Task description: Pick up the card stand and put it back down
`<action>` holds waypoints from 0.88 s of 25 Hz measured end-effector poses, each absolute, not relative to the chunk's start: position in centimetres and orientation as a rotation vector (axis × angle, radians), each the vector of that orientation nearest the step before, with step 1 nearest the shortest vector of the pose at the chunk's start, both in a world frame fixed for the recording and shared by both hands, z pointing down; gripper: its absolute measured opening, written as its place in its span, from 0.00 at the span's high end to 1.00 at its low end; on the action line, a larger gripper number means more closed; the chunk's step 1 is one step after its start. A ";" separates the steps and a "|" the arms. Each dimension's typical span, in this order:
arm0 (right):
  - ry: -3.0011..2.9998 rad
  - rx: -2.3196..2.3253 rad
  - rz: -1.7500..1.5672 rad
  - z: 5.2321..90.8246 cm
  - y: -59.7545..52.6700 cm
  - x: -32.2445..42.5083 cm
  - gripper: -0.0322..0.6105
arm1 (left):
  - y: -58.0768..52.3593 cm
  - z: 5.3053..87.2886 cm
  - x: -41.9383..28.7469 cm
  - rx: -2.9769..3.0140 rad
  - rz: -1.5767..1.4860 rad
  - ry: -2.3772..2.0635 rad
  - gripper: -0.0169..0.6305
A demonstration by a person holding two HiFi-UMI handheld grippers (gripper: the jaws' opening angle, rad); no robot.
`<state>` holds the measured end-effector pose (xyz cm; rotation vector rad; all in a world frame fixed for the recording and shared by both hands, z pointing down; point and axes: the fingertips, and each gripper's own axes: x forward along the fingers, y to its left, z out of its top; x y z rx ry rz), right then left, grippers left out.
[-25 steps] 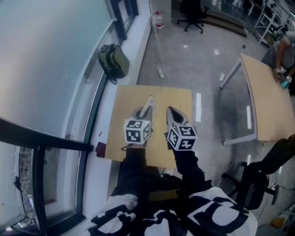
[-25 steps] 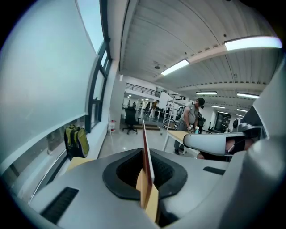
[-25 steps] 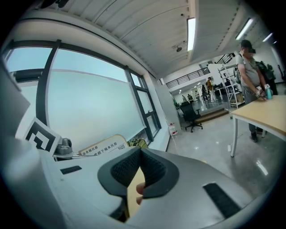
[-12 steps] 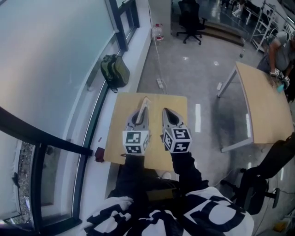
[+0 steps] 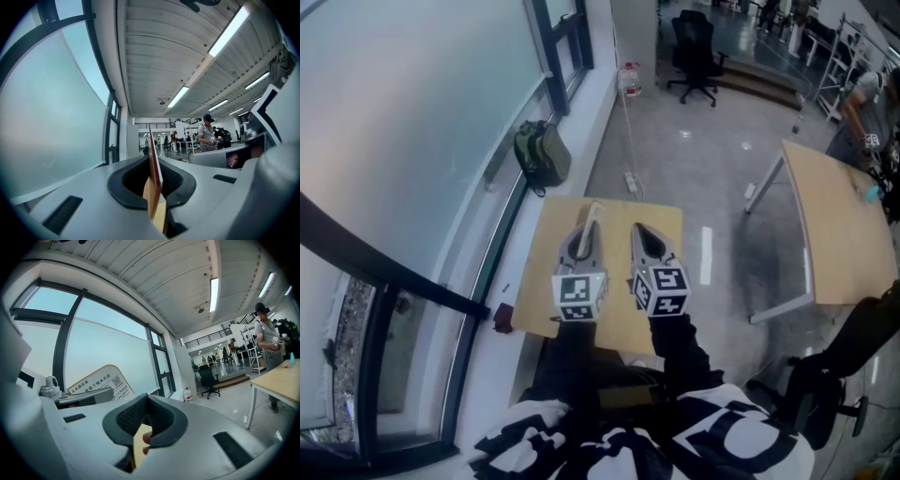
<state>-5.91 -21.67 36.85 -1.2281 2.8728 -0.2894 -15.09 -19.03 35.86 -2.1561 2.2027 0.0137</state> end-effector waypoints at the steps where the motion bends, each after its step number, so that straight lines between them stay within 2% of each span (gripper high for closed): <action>1: 2.870 -1.224 -0.285 36.7 -21.7 -5.9 0.92 | -19.0 35.8 -15.1 -2.152 0.007 2.198 0.94; 10: 2.853 -1.206 -0.244 35.9 -21.6 -6.3 0.92 | -19.7 35.4 -14.7 -2.189 0.016 2.143 0.94; 22: 2.744 -1.382 -0.213 35.6 -23.0 -0.9 0.92 | -21.9 35.8 -9.1 -2.345 0.023 1.969 0.94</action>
